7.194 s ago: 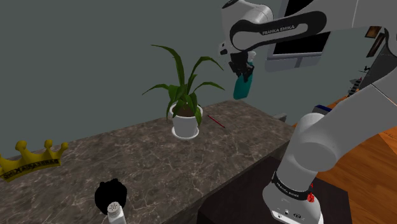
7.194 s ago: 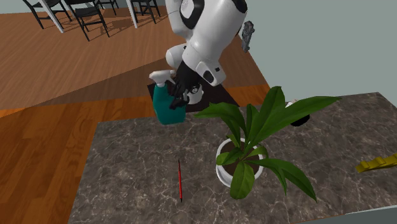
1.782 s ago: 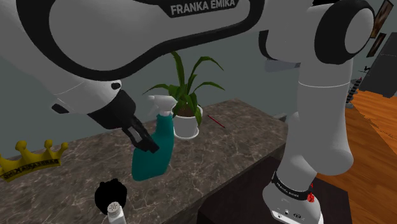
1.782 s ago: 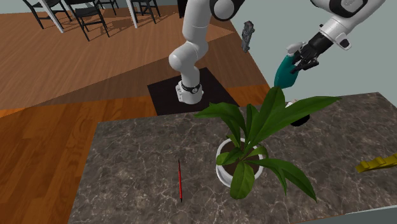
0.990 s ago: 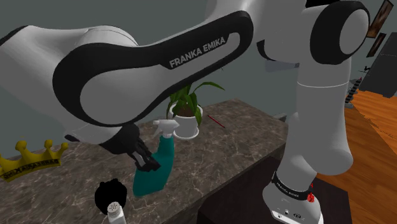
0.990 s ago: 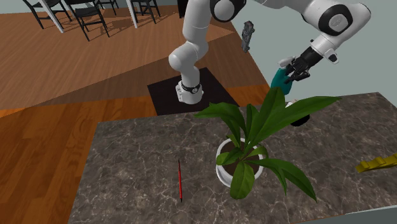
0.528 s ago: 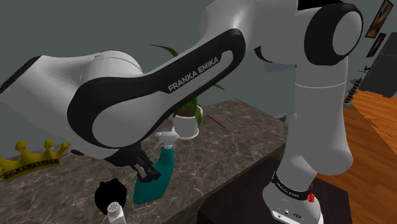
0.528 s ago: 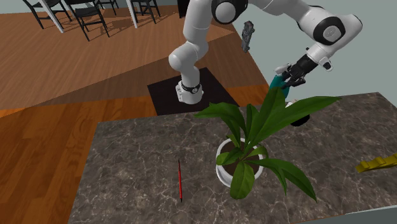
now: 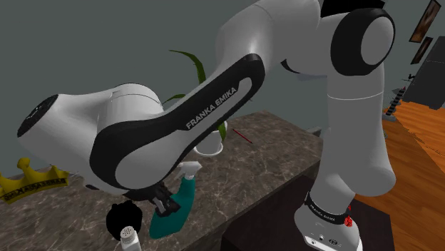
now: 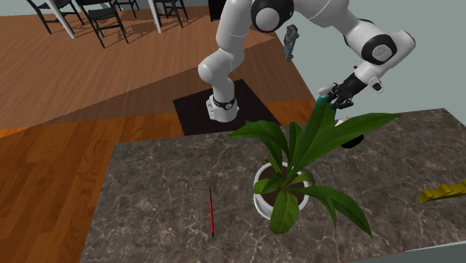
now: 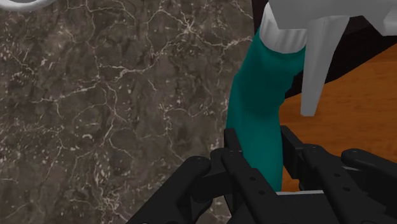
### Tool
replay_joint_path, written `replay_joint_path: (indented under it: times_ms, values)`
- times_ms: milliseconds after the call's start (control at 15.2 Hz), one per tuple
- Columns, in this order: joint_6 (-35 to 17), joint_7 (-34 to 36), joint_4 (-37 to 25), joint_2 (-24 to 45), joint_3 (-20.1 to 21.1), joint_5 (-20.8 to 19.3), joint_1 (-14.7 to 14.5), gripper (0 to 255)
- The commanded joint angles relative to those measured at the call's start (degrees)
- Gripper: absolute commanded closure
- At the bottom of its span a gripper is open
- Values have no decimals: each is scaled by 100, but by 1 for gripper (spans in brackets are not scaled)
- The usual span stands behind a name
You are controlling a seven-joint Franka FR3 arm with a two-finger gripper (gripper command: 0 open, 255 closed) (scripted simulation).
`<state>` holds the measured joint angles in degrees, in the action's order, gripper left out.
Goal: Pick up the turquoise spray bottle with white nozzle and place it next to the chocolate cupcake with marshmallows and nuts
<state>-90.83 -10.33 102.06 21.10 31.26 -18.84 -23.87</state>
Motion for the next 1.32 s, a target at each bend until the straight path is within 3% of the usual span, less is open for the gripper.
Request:
replay_joint_path:
  times_ms: [0,330,858,924,1254]
  values:
    - [-120,40,69,62,-13,-33,-6,255]
    - [-402,141,206,246,-55,-129,-28,255]
    - [-402,141,206,246,-53,-130,-26,255]
    - [-405,139,208,248,-55,-132,-24,0]
    - [-402,141,206,246,-53,-130,-26,0]
